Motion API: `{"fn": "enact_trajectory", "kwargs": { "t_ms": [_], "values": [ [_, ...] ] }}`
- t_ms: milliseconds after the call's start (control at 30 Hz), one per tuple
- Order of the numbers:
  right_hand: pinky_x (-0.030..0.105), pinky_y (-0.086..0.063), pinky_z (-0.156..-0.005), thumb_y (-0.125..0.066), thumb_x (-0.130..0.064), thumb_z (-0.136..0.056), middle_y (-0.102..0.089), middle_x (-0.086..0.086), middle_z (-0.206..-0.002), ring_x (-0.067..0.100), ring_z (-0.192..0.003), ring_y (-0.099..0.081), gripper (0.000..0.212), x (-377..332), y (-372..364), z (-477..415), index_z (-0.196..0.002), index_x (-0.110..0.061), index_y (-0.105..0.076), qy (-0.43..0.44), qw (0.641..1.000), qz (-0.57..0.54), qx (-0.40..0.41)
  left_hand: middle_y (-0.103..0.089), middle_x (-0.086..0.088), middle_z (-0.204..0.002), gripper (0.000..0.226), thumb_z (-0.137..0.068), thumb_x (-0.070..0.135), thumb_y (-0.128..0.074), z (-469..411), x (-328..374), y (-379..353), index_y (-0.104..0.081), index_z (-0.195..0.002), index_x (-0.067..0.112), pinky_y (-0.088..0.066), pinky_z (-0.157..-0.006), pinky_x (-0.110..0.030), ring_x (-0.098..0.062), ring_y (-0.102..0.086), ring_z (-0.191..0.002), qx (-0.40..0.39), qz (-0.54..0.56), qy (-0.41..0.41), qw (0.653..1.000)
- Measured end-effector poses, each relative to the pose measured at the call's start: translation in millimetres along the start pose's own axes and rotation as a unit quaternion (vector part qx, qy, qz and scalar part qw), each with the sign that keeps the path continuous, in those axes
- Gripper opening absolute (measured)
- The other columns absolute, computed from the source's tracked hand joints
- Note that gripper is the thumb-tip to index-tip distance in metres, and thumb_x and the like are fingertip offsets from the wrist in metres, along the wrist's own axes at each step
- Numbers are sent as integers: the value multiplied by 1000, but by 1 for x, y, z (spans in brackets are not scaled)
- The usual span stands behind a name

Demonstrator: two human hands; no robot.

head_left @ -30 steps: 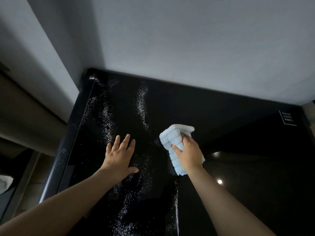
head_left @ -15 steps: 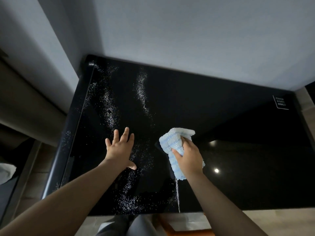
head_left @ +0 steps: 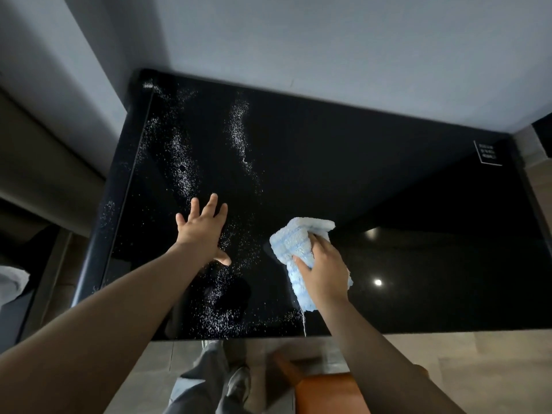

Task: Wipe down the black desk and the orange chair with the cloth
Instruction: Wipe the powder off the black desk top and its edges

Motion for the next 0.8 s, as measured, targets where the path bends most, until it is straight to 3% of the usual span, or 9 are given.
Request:
{"fn": "enact_trajectory", "kwargs": {
  "t_ms": [167,333,467,633,800],
  "values": [
    [35,-48,-99,-66,-39,-88,-59,-4,-132,14,-121,-54,55,8,-5,35,-137,-17,-52,-3,1000,4,-9,21,-3,-158,124,-68,48,-80,9,0,0,5,-153,19,-7,-116,-59,-35,15,-145,4,24,-2,1000],
    [34,-44,-106,-67,-39,-88,-57,-3,-135,13,-126,-51,56,12,-9,65,-138,-16,-52,5,1000,4,-13,10,-6,-160,102,-81,45,-70,35,14,-7,-4,-153,16,-10,-117,-57,-35,8,-147,61,45,-15,997],
    [34,-43,-106,-66,-40,-88,-56,-4,-137,13,-128,-50,58,15,-9,85,-139,-18,-51,8,1000,8,-16,7,-4,-161,101,-81,48,-69,63,26,-28,-6,-153,17,-6,-118,-55,-32,8,-147,67,40,-46,996],
    [30,-39,-109,-63,-43,-90,-51,-7,-141,11,-131,-45,59,20,-12,110,-142,-21,-46,4,999,10,-33,12,-6,-160,102,-81,52,-67,94,20,-63,-3,-153,17,-7,-117,-54,-34,10,-147,53,22,-22,998],
    [24,-37,-108,-63,-40,-90,-53,-7,-139,10,-129,-46,57,27,-13,138,-141,-21,-47,13,998,-13,-54,11,-4,-160,98,-82,51,-66,120,29,-73,-8,-153,17,-7,-119,-52,-32,12,-147,89,67,-38,993]
  ]
}}
Point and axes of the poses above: each hand's wrist, its own z-axis away from the middle knuckle, its own y-axis out of the back of the hand, x = y × z, the point moved 10 cm from there along -z, towards the middle knuckle
